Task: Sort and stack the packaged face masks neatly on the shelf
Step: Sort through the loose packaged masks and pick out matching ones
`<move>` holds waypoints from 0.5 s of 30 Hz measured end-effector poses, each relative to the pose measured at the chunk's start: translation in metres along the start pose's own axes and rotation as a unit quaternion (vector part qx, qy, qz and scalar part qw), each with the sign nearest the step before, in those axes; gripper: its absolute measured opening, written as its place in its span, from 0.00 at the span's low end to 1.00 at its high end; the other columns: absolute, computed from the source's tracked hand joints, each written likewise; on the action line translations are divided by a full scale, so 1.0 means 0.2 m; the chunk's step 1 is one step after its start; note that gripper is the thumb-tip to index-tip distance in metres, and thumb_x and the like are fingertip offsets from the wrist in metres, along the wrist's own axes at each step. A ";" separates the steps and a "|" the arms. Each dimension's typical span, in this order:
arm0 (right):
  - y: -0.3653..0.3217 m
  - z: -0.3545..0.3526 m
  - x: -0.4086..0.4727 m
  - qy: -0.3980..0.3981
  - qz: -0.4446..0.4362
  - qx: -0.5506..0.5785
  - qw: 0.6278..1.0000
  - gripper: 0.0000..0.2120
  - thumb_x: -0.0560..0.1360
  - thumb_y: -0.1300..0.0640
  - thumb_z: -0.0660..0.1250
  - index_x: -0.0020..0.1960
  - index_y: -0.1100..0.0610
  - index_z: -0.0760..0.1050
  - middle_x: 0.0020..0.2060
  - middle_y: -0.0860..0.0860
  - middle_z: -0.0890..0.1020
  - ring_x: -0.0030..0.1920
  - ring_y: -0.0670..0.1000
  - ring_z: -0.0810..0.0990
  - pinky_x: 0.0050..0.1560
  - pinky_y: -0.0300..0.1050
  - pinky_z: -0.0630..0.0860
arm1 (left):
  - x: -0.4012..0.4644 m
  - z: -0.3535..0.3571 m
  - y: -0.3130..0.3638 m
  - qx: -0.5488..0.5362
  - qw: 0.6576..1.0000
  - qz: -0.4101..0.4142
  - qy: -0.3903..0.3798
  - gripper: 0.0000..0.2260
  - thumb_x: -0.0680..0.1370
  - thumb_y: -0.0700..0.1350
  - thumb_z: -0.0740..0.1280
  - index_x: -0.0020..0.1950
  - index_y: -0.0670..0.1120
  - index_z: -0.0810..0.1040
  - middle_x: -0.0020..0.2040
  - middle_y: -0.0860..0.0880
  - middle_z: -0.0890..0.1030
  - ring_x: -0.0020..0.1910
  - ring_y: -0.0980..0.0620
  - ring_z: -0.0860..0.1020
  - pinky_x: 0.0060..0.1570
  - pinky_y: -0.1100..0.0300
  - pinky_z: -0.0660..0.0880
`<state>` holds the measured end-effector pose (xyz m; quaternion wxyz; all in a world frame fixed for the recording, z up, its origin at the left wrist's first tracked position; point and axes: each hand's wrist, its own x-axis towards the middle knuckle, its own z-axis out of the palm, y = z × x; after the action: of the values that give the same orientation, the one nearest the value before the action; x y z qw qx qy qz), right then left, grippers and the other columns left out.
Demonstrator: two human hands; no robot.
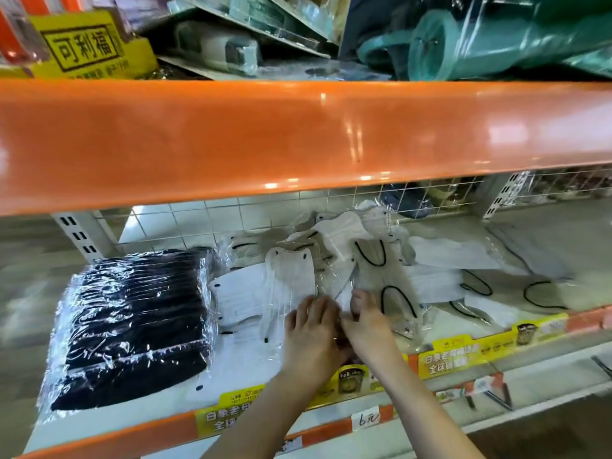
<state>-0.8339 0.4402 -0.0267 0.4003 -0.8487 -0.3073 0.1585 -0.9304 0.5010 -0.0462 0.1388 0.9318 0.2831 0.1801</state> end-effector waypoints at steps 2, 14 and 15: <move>-0.02 -0.01 0.00 -0.004 0.028 0.122 0.992 0.19 0.76 0.66 0.65 0.66 0.60 0.69 0.53 0.53 0.79 0.50 0.49 0.78 0.47 0.35 0.70 | 0.00 0.00 -0.01 0.002 1.000 -0.002 0.003 0.30 0.60 0.62 0.59 0.57 0.48 0.77 0.56 0.50 0.80 0.57 0.46 0.78 0.48 0.50 0.77; -0.02 -0.01 0.00 0.062 -0.063 0.175 0.980 0.13 0.77 0.65 0.65 0.61 0.58 0.72 0.50 0.48 0.79 0.49 0.38 0.78 0.47 0.22 0.68 | 0.01 -0.23 -0.07 -0.576 0.755 -0.272 0.156 0.10 0.80 0.44 0.62 0.44 0.46 0.81 0.39 0.53 0.84 0.39 0.60 0.81 0.42 0.61 0.77; -0.01 0.00 0.00 0.049 -0.062 0.176 0.981 0.14 0.77 0.65 0.66 0.61 0.61 0.71 0.46 0.47 0.78 0.45 0.35 0.77 0.44 0.21 0.67 | 0.02 -0.24 -0.09 -0.592 0.734 -0.292 0.162 0.10 0.80 0.45 0.62 0.45 0.46 0.81 0.38 0.52 0.84 0.38 0.58 0.81 0.41 0.58 0.77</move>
<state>-0.8339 0.4405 -0.0248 0.5671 -0.7508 -0.3068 0.1433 -0.9562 0.5251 -0.0098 0.6604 0.4896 0.3952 0.4098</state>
